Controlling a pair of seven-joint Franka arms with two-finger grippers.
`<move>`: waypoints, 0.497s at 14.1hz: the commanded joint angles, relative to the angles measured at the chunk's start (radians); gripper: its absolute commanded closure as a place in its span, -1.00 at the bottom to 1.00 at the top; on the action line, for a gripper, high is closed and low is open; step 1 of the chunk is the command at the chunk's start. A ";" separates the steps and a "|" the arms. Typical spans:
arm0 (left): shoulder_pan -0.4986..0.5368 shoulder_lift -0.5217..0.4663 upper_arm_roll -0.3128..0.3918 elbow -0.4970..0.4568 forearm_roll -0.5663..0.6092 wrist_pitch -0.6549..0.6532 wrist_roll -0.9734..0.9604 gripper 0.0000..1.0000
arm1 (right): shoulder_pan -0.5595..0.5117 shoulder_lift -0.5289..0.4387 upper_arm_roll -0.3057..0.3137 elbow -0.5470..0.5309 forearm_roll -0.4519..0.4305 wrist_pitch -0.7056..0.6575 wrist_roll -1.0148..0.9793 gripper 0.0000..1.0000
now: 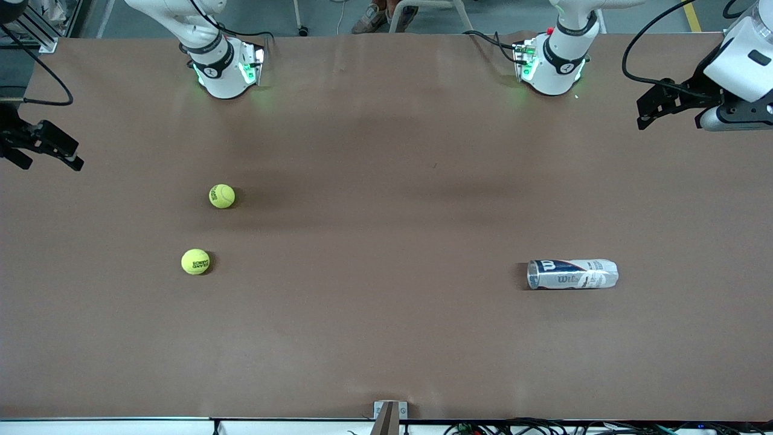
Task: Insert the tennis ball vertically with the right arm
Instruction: 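Move the left gripper toward the Wilson can lying on the table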
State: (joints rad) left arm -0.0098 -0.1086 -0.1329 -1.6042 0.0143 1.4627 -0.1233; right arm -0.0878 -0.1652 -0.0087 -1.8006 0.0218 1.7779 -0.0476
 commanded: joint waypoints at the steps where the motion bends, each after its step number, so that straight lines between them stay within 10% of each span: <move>1: 0.004 0.009 -0.001 0.021 -0.005 -0.004 0.004 -1.00 | -0.004 -0.025 0.007 0.024 -0.019 -0.035 -0.011 -1.00; 7: 0.008 0.039 0.001 0.050 -0.007 -0.002 0.022 -1.00 | -0.004 -0.014 0.009 0.038 -0.019 -0.032 -0.009 -1.00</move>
State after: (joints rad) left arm -0.0059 -0.0992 -0.1316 -1.5785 0.0143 1.4629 -0.1213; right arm -0.0875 -0.1801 -0.0069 -1.7675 0.0216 1.7497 -0.0501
